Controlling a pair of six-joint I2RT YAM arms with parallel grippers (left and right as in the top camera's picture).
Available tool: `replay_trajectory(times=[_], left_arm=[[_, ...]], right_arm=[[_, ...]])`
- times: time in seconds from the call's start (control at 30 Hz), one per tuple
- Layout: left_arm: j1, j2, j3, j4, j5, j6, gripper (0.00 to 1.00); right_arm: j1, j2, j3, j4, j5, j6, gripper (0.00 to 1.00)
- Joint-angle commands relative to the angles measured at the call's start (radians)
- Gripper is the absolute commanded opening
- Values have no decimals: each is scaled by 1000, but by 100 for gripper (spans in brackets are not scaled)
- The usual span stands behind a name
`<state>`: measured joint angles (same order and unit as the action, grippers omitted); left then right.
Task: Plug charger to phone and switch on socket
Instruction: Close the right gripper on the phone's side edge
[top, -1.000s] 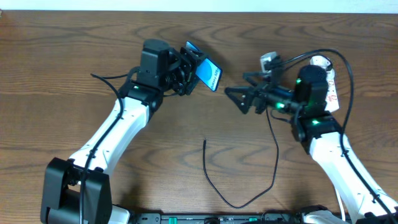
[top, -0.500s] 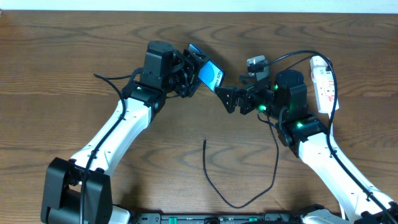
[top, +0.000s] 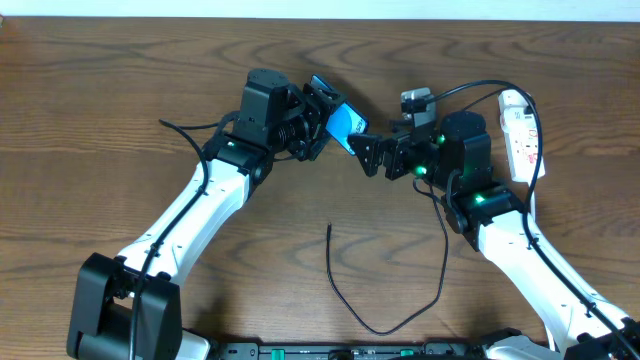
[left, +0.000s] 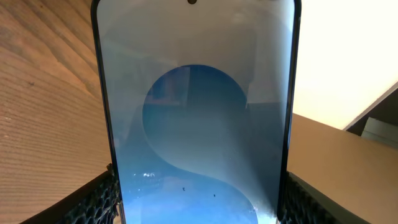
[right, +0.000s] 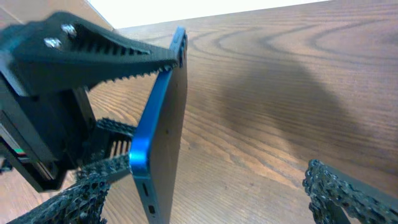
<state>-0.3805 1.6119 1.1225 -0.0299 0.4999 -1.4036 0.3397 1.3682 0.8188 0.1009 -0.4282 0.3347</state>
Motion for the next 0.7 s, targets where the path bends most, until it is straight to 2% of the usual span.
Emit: replay_trajectory(times=[0.0, 0.57, 0.67], left_arm=[[-2, -28, 9, 8, -3, -13, 7], [-45, -28, 9, 8, -4, -47, 7], [-48, -28, 9, 10, -4, -74, 7]], right_arm=[[8, 6, 19, 5, 7, 60, 99], [9, 6, 19, 3, 8, 84, 99], [9, 6, 19, 3, 8, 85, 97]])
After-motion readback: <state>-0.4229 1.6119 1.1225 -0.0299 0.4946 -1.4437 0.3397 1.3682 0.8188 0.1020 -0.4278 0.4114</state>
